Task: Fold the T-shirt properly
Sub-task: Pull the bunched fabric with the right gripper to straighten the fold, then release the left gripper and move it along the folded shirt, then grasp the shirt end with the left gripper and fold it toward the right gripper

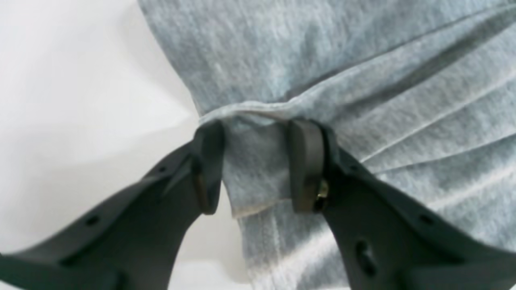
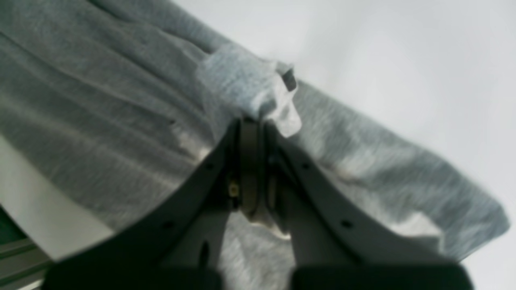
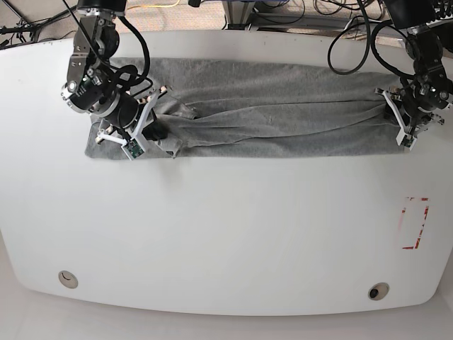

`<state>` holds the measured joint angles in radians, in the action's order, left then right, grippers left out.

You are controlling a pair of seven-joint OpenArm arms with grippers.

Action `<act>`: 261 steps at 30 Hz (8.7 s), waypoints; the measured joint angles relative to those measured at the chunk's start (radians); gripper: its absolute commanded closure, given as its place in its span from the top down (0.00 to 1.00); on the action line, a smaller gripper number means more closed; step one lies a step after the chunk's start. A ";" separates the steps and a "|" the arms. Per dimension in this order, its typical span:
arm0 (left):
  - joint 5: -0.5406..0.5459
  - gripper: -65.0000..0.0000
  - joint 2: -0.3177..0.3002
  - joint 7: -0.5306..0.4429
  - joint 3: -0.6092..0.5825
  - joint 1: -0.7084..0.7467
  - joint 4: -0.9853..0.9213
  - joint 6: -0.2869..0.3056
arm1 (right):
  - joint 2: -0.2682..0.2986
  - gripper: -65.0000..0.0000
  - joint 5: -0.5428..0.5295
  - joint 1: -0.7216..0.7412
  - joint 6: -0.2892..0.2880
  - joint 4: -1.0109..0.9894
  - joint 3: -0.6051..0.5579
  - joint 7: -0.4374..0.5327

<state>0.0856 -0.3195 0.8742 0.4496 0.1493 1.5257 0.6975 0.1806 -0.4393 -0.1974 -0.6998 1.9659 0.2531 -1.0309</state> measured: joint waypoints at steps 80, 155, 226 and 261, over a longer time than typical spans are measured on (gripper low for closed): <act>-0.110 0.37 -0.025 0.048 -0.050 -0.014 0.072 0.001 | -0.014 0.05 -0.148 -0.232 0.003 -0.055 0.089 0.071; 0.557 0.00 -0.118 0.173 0.123 0.003 -0.224 0.000 | -0.081 0.05 0.186 -0.150 -0.001 -0.225 0.063 0.287; 0.412 0.21 0.142 0.211 -0.477 0.020 0.454 -0.035 | -0.119 0.05 0.200 -0.150 0.001 -0.220 0.066 0.288; 0.420 0.20 0.098 0.235 -0.318 -0.038 0.448 -0.035 | -0.125 0.06 0.226 -0.104 0.002 0.019 0.062 0.088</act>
<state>0.5053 -0.2218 1.1091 0.1314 0.1112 1.9736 0.6628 0.0559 -0.2131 -0.3016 -0.6979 1.9846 0.3153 -0.9432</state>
